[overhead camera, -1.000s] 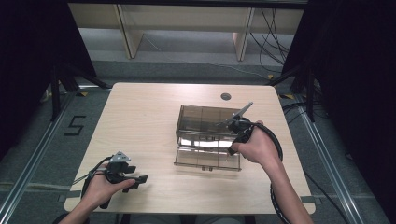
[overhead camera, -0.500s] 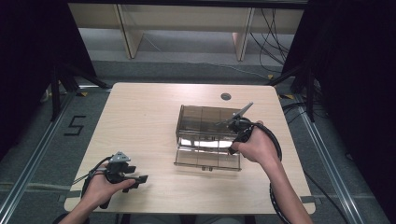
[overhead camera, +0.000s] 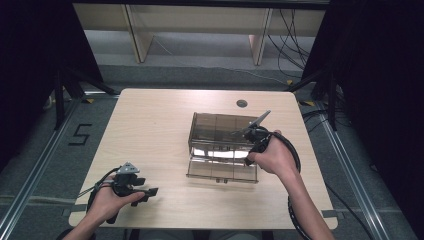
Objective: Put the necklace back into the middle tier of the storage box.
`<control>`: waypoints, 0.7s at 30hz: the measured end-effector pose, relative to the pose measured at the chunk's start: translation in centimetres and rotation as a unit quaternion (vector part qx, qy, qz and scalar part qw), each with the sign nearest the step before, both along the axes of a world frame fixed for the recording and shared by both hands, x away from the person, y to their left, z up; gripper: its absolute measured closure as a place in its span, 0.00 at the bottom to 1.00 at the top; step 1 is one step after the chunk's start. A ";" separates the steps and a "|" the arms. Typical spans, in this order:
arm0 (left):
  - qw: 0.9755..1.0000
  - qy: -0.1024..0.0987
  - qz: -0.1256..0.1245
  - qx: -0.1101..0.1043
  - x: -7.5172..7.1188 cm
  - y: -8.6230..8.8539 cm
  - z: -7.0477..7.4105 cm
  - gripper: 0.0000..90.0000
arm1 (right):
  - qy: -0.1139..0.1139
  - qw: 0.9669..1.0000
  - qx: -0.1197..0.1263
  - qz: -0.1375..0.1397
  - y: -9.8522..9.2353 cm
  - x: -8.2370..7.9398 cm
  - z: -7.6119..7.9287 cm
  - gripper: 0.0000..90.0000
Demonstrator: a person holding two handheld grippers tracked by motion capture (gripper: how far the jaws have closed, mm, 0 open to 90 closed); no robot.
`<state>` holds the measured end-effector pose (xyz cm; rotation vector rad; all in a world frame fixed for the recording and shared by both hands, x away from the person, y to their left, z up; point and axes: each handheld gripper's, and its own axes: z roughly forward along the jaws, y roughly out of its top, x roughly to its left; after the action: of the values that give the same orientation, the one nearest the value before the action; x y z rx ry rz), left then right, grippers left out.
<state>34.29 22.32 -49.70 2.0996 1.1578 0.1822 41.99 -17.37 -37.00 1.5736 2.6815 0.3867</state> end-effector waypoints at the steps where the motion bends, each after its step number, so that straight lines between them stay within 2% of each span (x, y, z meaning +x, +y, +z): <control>1: 1.000 -0.003 0.005 0.003 0.0 0.0 0.0 0.35 | -0.002 1.000 0.000 0.000 0.0 0.0 0.0 0.97; 2: 1.000 -0.002 0.007 -0.001 0.0 -0.1 -0.1 0.35 | 0.001 1.000 0.003 -0.006 0.1 0.0 0.0 0.97; 3: 1.000 -0.001 0.007 0.001 0.0 -0.1 -0.1 0.35 | -0.011 1.000 0.009 0.010 -0.1 0.0 -0.2 0.97; 5: 1.000 -0.001 0.007 0.000 0.0 -0.1 -0.1 0.35 | -0.014 1.000 0.004 0.002 0.0 0.0 -0.2 0.97; 7: 1.000 -0.001 0.007 0.000 0.0 -0.1 -0.1 0.35 | -0.009 1.000 0.007 0.012 -0.1 0.1 -0.2 0.97; 8: 1.000 -0.002 0.007 -0.001 0.0 -0.1 -0.1 0.35 | -0.008 1.000 0.010 0.004 0.0 0.1 -0.3 0.97; 9: 1.000 -0.005 0.006 0.002 0.0 0.0 0.0 0.35 | -0.011 1.000 0.005 0.009 -0.1 0.1 -0.3 0.97; 10: 1.000 -0.005 0.007 0.002 0.0 0.0 0.0 0.35 | -0.006 1.000 -0.002 0.001 0.0 0.2 -0.4 0.97; 12: 1.000 -0.005 0.006 0.003 0.0 0.0 0.0 0.35 | -0.010 1.000 0.004 0.012 -0.1 0.3 -0.6 0.97; 17: 1.000 -0.003 0.007 0.000 0.0 0.0 0.0 0.35 | -0.009 1.000 -0.003 0.005 0.1 0.3 -1.0 0.97; 20: 1.000 -0.002 0.008 0.000 0.0 0.0 -0.1 0.35 | -0.010 1.000 -0.009 0.015 0.0 0.5 -1.2 0.97; 21: 1.000 -0.002 0.008 0.000 0.0 0.0 -0.1 0.35 | -0.003 1.000 -0.007 0.008 0.1 0.4 -1.2 0.97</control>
<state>34.30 22.29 -49.76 2.0892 1.1710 0.1937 42.43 -17.24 -38.22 1.5453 2.6877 0.3719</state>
